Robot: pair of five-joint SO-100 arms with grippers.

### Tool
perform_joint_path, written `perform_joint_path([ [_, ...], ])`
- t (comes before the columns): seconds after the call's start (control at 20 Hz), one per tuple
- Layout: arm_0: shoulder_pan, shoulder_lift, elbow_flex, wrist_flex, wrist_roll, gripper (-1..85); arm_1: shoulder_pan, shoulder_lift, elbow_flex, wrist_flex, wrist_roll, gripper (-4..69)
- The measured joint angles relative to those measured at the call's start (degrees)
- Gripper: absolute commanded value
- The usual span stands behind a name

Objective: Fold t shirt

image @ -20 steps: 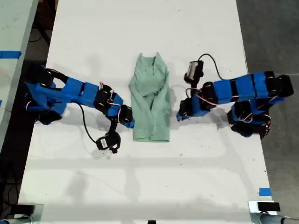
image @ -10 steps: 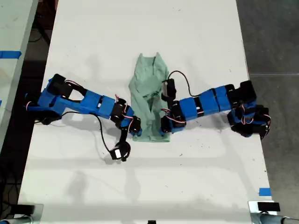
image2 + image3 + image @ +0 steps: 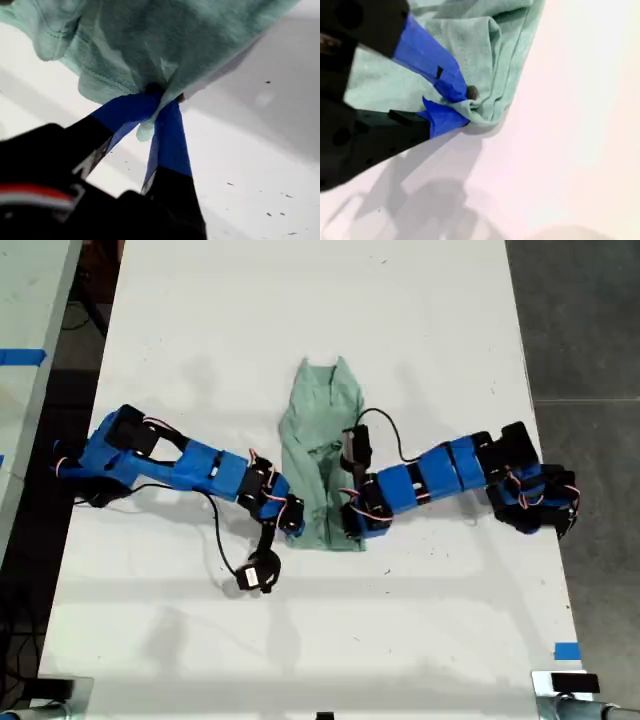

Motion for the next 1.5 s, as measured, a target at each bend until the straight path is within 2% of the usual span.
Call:
perform_joint_path([
  [0.15,6.1,-0.6,-3.3,1.4,-2.6,-0.3,-6.2,-2.5,-6.9,-0.3,2.5,-0.7],
  [0.25,9.6,0.5,-3.8,2.9,-4.2,-0.3,-8.4,-2.2,-10.3,1.8,2.9,-0.7],
  [0.35,10.4,4.2,-3.8,5.1,-5.5,-0.3,-7.5,-0.1,-10.4,2.6,0.9,-0.7],
  [0.5,8.2,12.0,-3.8,9.7,-5.9,-0.3,-1.3,7.4,-10.4,3.9,-6.9,-0.7],
  [0.75,-5.9,23.4,-3.8,15.5,-1.4,-0.3,15.1,18.5,-9.8,3.3,-17.3,-0.7],
  [1.0,-24.4,24.3,-3.4,16.9,4.1,-0.2,30.1,19.5,-7.0,3.3,-23.8,-0.7],
  [1.05,-27.2,24.3,-3.4,16.9,5.0,2.7,32.4,19.5,-6.7,2.5,-25.1,-0.7],
  [1.1,-29.8,24.3,-3.4,16.8,6.0,10.8,34.5,19.5,-6.5,1.4,-26.7,2.2],
  [1.15,-31.7,24.3,-3.4,16.7,6.9,15.3,36.2,19.5,-6.5,0.3,-28.1,11.6],
  [1.2,-33.3,24.3,-3.4,16.6,7.7,16.7,37.5,19.5,-6.5,-0.7,-29.4,15.1],
  [1.4,-39.9,25.5,-3.3,19.0,9.5,14.5,43.0,19.5,-6.5,-0.9,-33.6,16.5],
  [1.5,-44.2,29.9,-3.3,21.6,11.3,11.4,47.3,21.1,-6.4,1.7,-35.3,16.8],
])
